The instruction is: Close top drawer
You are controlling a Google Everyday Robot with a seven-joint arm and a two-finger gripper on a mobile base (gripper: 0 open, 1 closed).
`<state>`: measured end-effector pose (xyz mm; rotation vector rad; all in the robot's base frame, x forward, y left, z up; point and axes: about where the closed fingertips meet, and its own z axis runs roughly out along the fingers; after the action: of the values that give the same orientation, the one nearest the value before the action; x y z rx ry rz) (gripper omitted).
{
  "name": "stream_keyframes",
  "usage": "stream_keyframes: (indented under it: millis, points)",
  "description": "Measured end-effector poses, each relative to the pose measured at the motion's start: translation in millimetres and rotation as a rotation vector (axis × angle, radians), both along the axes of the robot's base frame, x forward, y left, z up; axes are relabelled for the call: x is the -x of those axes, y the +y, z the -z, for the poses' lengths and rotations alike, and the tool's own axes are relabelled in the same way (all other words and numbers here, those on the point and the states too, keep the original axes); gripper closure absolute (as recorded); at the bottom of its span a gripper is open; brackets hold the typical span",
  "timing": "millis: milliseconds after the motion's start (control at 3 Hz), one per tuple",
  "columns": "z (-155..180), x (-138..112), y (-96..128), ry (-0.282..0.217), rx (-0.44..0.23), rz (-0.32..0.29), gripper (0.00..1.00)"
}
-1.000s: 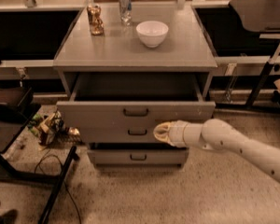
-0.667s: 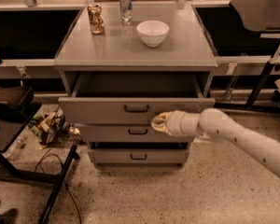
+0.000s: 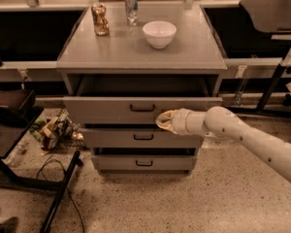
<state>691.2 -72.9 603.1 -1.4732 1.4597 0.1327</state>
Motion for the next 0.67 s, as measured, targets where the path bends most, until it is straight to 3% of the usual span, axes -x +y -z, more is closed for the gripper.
stream_keyframes:
  millis: [667]
  points:
    - [-5.9, -10.6, -1.3, -0.008, -0.006, 0.014, 0.58]
